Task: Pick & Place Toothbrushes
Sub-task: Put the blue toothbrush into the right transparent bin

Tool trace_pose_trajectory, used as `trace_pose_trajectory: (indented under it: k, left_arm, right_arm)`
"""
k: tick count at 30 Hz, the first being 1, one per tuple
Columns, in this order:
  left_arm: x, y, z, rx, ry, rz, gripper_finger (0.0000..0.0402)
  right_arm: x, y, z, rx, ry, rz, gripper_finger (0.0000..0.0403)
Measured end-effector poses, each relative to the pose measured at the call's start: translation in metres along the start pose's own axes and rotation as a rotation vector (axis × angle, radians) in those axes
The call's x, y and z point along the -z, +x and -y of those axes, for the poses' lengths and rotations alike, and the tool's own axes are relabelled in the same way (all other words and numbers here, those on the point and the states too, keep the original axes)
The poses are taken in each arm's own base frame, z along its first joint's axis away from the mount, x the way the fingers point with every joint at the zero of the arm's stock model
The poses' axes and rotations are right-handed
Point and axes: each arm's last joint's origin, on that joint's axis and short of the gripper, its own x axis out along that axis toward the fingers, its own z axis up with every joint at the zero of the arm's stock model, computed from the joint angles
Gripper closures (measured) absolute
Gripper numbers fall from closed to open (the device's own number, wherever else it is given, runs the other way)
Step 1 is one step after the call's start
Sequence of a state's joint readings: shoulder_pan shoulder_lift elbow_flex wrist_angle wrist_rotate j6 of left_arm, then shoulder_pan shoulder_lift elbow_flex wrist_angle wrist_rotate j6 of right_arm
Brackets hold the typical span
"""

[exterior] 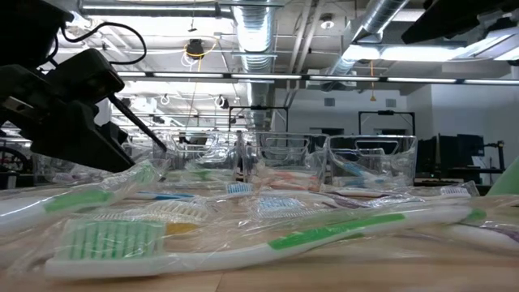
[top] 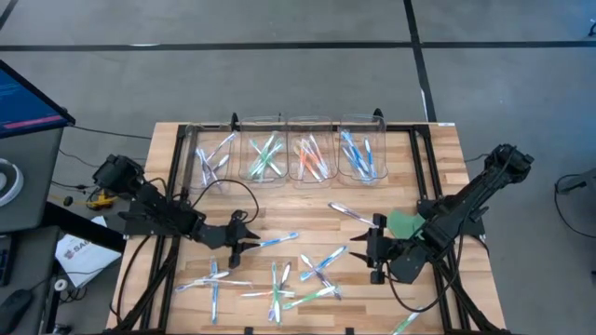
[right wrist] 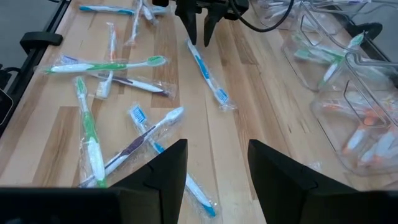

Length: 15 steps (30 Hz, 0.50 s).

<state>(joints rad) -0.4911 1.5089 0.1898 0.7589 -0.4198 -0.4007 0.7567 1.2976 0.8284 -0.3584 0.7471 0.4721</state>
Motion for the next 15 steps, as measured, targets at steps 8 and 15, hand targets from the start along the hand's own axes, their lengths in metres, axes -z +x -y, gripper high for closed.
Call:
trace_pose_trajectory:
  k: [8,15]
  left_arm:
    - [0.003,-0.003,0.007,0.037,0.028,-0.005,0.0302]
    - [0.004,-0.005,0.01,0.052,0.03,-0.007,0.0302]
  right_arm:
    - [0.0,0.0,0.0,0.0,0.0,0.0,0.0239]
    - [0.0,0.0,0.0,0.0,0.0,0.0,0.0239]
